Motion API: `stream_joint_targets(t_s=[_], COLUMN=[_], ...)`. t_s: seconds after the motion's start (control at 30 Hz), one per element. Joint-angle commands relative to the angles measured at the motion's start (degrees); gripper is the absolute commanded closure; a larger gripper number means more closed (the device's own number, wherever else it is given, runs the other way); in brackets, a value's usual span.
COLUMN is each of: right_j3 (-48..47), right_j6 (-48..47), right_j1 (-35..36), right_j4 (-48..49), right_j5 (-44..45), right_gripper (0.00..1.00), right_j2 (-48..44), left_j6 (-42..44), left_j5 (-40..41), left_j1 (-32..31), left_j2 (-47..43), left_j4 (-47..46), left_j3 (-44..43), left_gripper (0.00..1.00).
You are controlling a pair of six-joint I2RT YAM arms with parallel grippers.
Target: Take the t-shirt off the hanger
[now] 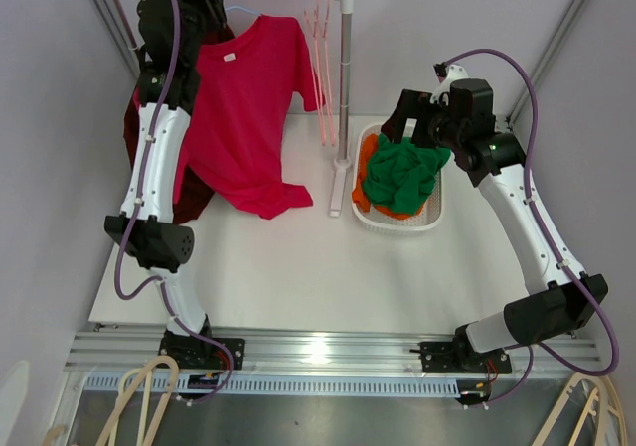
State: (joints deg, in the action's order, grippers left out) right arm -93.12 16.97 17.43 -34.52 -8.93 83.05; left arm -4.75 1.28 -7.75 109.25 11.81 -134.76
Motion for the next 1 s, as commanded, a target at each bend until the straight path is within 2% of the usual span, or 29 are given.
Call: stream_joint_targets(t_s=[0.0,0.2,0.53,0.6,0.63,0.7,0.73,0.8,0.83,0.93,0.97], right_j3=[-0.13,-0.66,-1.89,-1.98,-1.89,-1.63,-1.45,-1.19,-1.19,-1.18,-1.19], right_j6=[-0.1,-0.36,-0.45,-0.27,-0.36,-0.19,-0.18,-0.27,-0.19,-0.18,-0.27], right_j1=[0.32,0.32,0.41,0.5,0.59,0.59,0.59,0.76,0.76,1.03,1.11], right_j4=[0.6,0.86,1.92,2.09,2.27,2.35,2.27,2.27,2.18,2.01,1.92], right_j5=[-1.0,-1.44,-2.93,-3.2,-3.2,-3.11,-3.11,-3.29,-3.29,-3.64,-3.64], right_gripper=[0.0,0.0,0.01,0.0,0.0,0.01,0.0,0.01,0.01,0.01,0.0], right_j2=[-1.92,-1.66,1.06,1.42,1.5,1.33,1.24,1.24,1.15,0.98,0.89], left_j6=[-1.66,-1.57,-1.05,-0.87,-0.7,-0.26,0.01,0.97,1.76,3.35,3.0], left_j5=[-0.4,3.37,9.1,8.04,7.25,3.92,2.43,-1.27,-3.45,-9.35,-11.02], left_j1=[-0.25,-0.25,-0.86,-1.04,-1.04,-1.13,-1.22,-1.13,-1.13,-0.17,0.36], left_j2=[1.75,6.58,8.61,7.74,6.43,5.19,4.66,3.52,3.08,1.67,0.97], left_j4=[-1.88,-1.0,-3.11,-4.6,-5.39,-6.54,-6.71,-6.45,-6.28,-4.7,-4.26], left_j3=[-3.93,-7.09,-4.91,-3.85,-3.24,-0.25,-0.07,-0.07,-0.33,-1.2,-1.38], left_gripper=[0.99,0.99,0.98,0.82,0.65,0.53,0.46,0.39,0.3,0.13,0.1])
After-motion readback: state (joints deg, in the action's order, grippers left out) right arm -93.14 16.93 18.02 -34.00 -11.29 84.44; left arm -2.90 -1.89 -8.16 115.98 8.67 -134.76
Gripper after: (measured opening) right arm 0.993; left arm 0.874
